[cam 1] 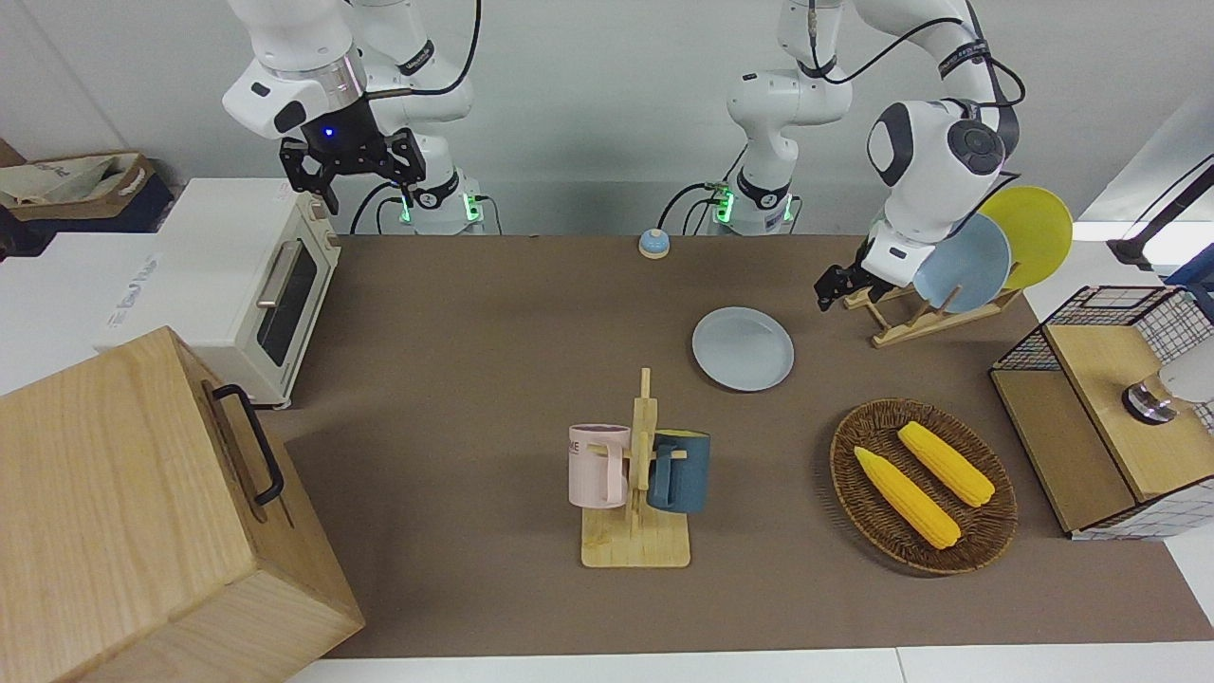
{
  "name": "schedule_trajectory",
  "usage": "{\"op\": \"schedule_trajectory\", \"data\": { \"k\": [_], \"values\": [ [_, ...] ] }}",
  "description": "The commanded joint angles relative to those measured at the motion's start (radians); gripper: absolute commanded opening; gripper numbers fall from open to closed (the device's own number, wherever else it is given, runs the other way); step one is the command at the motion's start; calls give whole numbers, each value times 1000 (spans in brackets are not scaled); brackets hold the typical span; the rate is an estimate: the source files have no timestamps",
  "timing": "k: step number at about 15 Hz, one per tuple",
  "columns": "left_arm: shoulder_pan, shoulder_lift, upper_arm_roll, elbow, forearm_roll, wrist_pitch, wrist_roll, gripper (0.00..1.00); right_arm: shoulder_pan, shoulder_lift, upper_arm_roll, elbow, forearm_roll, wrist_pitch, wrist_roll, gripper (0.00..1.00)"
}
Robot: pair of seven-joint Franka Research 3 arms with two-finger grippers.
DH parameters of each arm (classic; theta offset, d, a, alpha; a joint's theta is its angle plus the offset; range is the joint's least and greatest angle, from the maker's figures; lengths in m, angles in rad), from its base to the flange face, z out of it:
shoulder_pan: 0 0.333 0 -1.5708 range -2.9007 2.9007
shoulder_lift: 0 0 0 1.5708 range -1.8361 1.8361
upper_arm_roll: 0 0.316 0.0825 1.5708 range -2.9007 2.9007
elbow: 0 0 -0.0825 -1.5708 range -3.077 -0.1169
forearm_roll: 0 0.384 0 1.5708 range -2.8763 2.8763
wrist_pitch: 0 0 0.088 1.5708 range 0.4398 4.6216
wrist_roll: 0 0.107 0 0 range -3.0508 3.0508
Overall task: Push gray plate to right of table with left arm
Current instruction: 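Move the left gripper toward the gray plate's near edge, then lower the left gripper against the gray plate's rim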
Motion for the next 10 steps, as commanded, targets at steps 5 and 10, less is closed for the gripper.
{"op": "schedule_trajectory", "data": {
  "k": [5,10],
  "values": [
    [-35,-39,-13,-176,-54,202,-32,998,-20,-3,15,8,10,-14,2,983],
    [-62,-28,-16,-229,-59,283,-35,1000,-20,-3,13,8,10,-14,2,983]
  ]
}}
